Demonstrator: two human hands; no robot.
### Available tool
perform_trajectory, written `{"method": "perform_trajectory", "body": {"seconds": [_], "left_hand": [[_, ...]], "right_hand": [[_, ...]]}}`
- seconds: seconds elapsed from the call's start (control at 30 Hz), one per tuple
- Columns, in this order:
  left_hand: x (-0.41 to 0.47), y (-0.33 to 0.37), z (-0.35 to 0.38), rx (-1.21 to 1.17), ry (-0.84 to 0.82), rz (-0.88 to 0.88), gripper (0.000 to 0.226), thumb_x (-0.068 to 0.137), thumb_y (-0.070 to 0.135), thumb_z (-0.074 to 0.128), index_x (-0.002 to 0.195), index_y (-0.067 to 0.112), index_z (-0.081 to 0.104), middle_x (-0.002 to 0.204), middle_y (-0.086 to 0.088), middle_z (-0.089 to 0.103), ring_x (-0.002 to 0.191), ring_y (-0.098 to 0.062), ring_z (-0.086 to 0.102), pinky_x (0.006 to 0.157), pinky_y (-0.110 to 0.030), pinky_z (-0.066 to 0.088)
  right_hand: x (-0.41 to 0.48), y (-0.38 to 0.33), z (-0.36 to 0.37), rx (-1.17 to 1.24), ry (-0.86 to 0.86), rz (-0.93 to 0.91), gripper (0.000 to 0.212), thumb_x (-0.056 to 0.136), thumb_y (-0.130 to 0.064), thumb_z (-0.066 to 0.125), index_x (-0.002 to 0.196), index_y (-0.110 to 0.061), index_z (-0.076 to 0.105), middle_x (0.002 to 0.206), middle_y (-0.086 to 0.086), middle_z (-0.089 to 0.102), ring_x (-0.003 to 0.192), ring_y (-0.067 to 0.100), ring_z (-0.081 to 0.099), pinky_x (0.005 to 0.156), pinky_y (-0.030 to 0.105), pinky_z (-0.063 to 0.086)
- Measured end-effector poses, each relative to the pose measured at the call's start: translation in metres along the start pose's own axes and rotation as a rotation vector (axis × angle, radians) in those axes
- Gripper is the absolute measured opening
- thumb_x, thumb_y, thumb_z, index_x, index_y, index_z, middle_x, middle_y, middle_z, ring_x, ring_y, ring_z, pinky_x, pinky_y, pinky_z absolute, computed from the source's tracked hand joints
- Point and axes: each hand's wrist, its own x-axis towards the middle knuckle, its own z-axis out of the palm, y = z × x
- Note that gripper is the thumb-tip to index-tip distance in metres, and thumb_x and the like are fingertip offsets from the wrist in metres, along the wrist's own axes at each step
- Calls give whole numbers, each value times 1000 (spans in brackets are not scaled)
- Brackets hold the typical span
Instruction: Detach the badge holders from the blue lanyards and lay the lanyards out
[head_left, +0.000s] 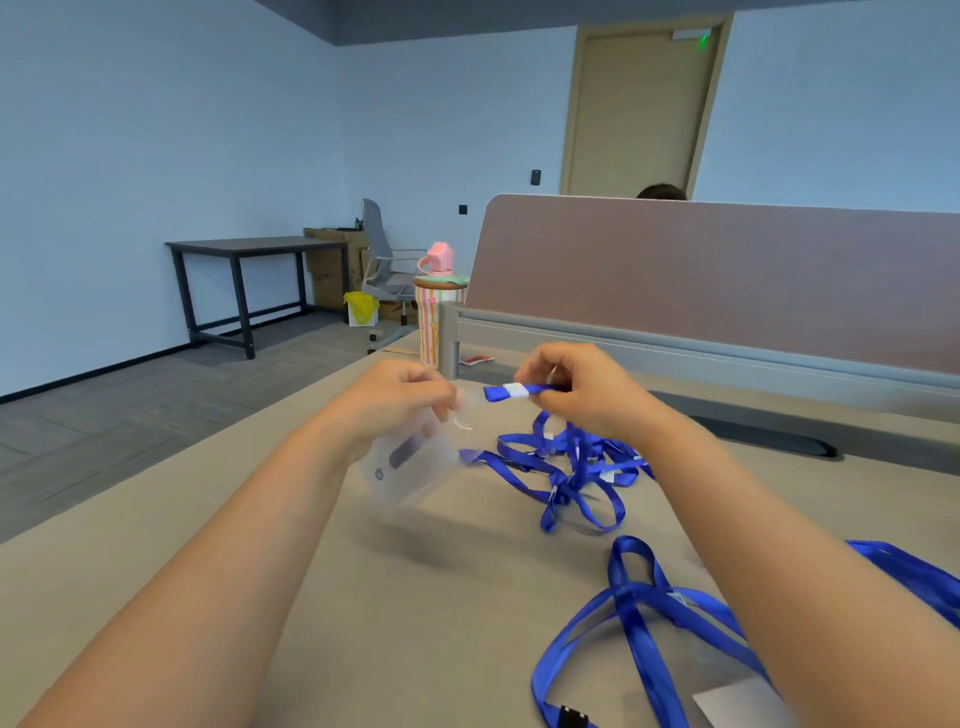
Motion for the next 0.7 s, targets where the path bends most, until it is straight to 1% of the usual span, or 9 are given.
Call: {"method": "perform_trajectory", "body": {"seconds": [0.03, 0.1, 0.17, 0.2, 0.27, 0.37, 0.5, 0.6, 0.7], "left_hand": [[0, 0, -4, -27, -4, -7, 41, 84, 19, 62, 43, 22, 60, 64, 2, 59, 61, -11, 54, 60, -23, 37], [-1, 2, -13, -69, -1, -24, 48, 85, 22, 61, 37, 23, 60, 61, 3, 56, 61, -11, 52, 61, -24, 36], [-3, 2, -21, -89, 13, -36, 47, 85, 25, 61, 37, 23, 60, 63, 1, 54, 66, -16, 48, 62, -27, 34], [-6, 1, -26, -90, 26, -42, 48, 85, 26, 61, 37, 23, 60, 62, 1, 53, 66, -16, 47, 61, -27, 33], [-11, -3, -35, -93, 53, -56, 48, 84, 28, 62, 36, 24, 60, 62, 2, 53, 64, -15, 46, 60, -27, 33], [-21, -10, -51, -153, 78, -75, 39, 77, 33, 68, 39, 24, 63, 63, 2, 53, 58, -15, 48, 58, -27, 33], [-31, -19, -79, -226, 188, -92, 47, 85, 30, 61, 38, 23, 61, 56, 3, 52, 59, -18, 47, 64, -29, 34], [-43, -23, -100, -308, 247, -94, 45, 85, 27, 61, 40, 20, 59, 45, 5, 52, 57, -19, 46, 62, -29, 35], [-56, -27, -117, -289, 306, -95, 45, 84, 27, 62, 41, 19, 55, 44, 2, 52, 53, -19, 47, 56, -28, 36]], "right_hand": [[7, -4, -6, -92, 96, -21, 19, 81, 0, 58, 89, -16, 66, 74, -8, 55, 62, 0, 50, 61, 12, 39], [20, -12, -19, -274, 221, -39, 17, 82, -6, 58, 92, -14, 68, 85, -3, 56, 76, 11, 51, 71, 24, 42], [32, -19, -28, -407, 239, 7, 16, 84, -15, 59, 96, -16, 69, 92, 1, 61, 85, 18, 53, 78, 32, 47], [37, -23, -30, -430, 222, 38, 16, 85, -18, 58, 97, -17, 69, 93, 3, 65, 84, 20, 54, 76, 33, 48], [44, -35, -31, -387, 230, 40, 17, 86, -18, 59, 96, -15, 71, 90, 6, 69, 77, 20, 53, 70, 29, 44], [51, -58, -29, -139, 404, -20, 17, 83, -12, 60, 93, -11, 73, 79, 5, 64, 66, 14, 49, 67, 23, 38], [60, -83, -20, -103, 299, -84, 16, 84, -10, 58, 90, -11, 73, 80, 12, 65, 70, 16, 47, 61, 22, 39], [73, -102, -16, -20, 463, -132, 16, 83, -7, 55, 90, -9, 70, 74, 0, 59, 64, 12, 49, 56, 9, 35], [88, -120, 4, -54, 407, -181, 20, 84, -4, 53, 93, -10, 69, 81, 3, 63, 67, 14, 53, 63, 17, 42]]}}
